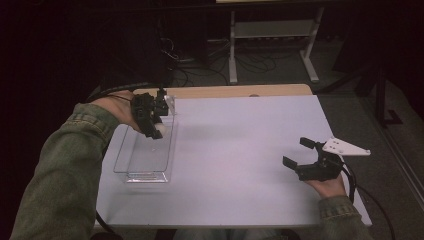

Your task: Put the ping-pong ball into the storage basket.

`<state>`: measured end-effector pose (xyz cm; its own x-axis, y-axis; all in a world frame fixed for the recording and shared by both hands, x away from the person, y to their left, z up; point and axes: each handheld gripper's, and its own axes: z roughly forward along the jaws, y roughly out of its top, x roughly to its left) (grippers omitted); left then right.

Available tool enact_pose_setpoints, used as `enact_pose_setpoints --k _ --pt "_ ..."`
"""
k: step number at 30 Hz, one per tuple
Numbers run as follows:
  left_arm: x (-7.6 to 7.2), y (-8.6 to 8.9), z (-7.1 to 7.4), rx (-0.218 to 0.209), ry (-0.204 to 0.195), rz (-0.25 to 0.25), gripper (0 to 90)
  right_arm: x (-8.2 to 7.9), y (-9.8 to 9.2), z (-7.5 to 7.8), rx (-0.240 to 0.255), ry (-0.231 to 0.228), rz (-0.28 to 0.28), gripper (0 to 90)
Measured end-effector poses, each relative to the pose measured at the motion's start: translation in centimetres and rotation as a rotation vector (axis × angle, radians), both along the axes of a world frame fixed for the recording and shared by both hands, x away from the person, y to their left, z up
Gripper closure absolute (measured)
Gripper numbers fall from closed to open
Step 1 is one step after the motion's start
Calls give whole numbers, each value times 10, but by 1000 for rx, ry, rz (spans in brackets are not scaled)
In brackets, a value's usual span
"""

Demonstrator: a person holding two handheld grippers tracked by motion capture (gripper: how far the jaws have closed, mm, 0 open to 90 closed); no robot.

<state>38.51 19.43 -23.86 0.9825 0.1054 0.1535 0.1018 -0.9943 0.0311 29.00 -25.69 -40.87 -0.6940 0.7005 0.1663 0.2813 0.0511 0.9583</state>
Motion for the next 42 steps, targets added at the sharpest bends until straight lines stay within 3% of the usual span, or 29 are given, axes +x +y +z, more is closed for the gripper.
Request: enact_pose_setpoints --k 14,34,42 --pt "-5 18 -6 0 10 15 507 0 1 0 -7 0 2 0" --pt "-6 19 -27 -17 49 3 507 0 0 -1 -10 1 3 0" --pt "-7 26 -37 -57 49 24 507 0 1 -1 -20 2 7 0"
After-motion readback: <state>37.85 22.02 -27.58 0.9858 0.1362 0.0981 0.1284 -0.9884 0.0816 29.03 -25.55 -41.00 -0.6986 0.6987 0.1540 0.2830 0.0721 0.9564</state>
